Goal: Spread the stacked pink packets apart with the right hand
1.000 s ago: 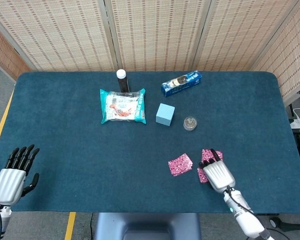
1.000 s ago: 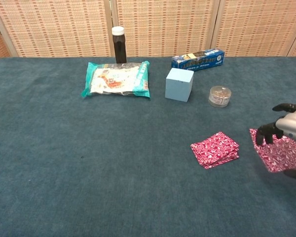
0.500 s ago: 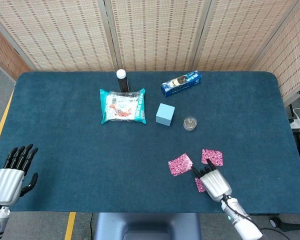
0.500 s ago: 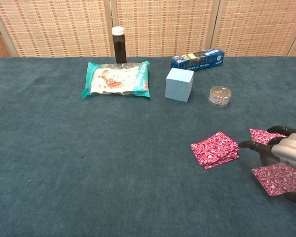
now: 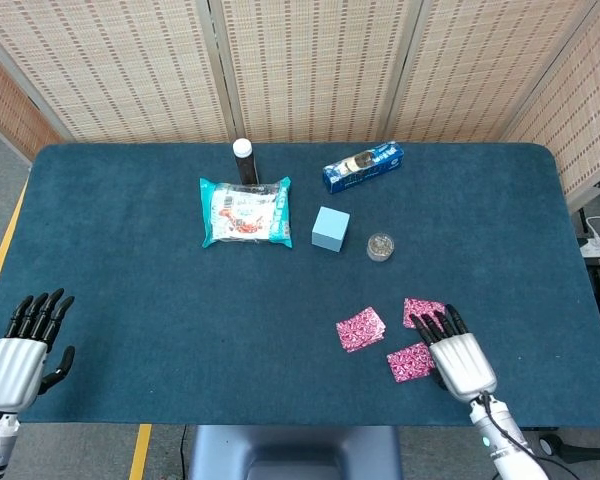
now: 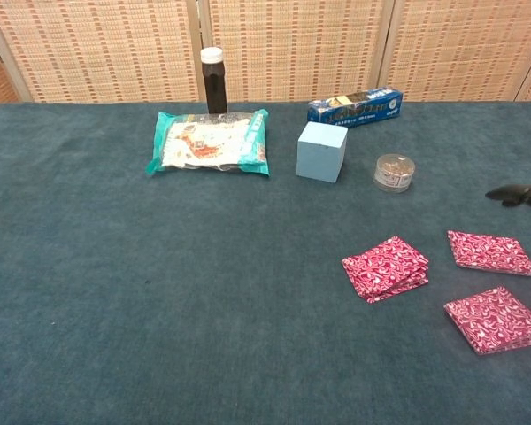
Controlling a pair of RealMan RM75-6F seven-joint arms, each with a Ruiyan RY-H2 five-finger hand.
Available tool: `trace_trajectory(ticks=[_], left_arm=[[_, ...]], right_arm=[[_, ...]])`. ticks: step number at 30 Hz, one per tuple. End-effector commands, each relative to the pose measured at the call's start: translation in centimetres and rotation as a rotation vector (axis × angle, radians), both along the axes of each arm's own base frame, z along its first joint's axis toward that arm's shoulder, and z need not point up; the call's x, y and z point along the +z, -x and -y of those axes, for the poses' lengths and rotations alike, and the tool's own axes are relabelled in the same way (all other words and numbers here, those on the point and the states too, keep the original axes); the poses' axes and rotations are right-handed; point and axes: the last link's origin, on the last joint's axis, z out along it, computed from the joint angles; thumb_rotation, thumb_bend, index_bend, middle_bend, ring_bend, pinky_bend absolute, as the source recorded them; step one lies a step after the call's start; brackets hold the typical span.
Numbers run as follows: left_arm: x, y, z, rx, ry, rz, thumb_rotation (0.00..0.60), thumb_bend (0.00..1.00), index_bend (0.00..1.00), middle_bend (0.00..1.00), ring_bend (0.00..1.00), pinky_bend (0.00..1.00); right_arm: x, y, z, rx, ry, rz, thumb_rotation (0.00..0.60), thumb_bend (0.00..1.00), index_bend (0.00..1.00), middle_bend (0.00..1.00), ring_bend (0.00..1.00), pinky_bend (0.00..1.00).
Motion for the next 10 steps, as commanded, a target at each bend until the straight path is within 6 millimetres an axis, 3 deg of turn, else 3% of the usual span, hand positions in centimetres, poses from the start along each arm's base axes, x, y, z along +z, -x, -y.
trace_trajectory(ticks=[1, 4, 10], left_arm=[[0.0, -0.1, 0.0, -0.017, -0.005, 0.004, 0.600, 0.47, 0.00, 0.00, 0.00, 0.06], [-0.1, -0.2, -0.1, -0.029, -0.004, 0.001, 0.600, 0.47, 0.00, 0.00, 0.00, 0.06], [-0.7, -0.3, 0.1, -0.040, 0.012, -0.011, 0.600, 0.47, 0.00, 0.00, 0.00, 0.06]], right_arm=[[3.8, 1.2, -0.4, 0.011, 0.298, 0.149, 0.600, 0.21, 0.00, 0.00, 0.00, 0.00], [4.6, 2.7, -0.2, -0.010, 0.371, 0.148, 0.600, 0.21, 0.00, 0.00, 0.00, 0.00], [5.3, 2.8, -0.5, -0.014, 0.372, 0.169, 0.600, 0.21, 0.00, 0.00, 0.00, 0.00]])
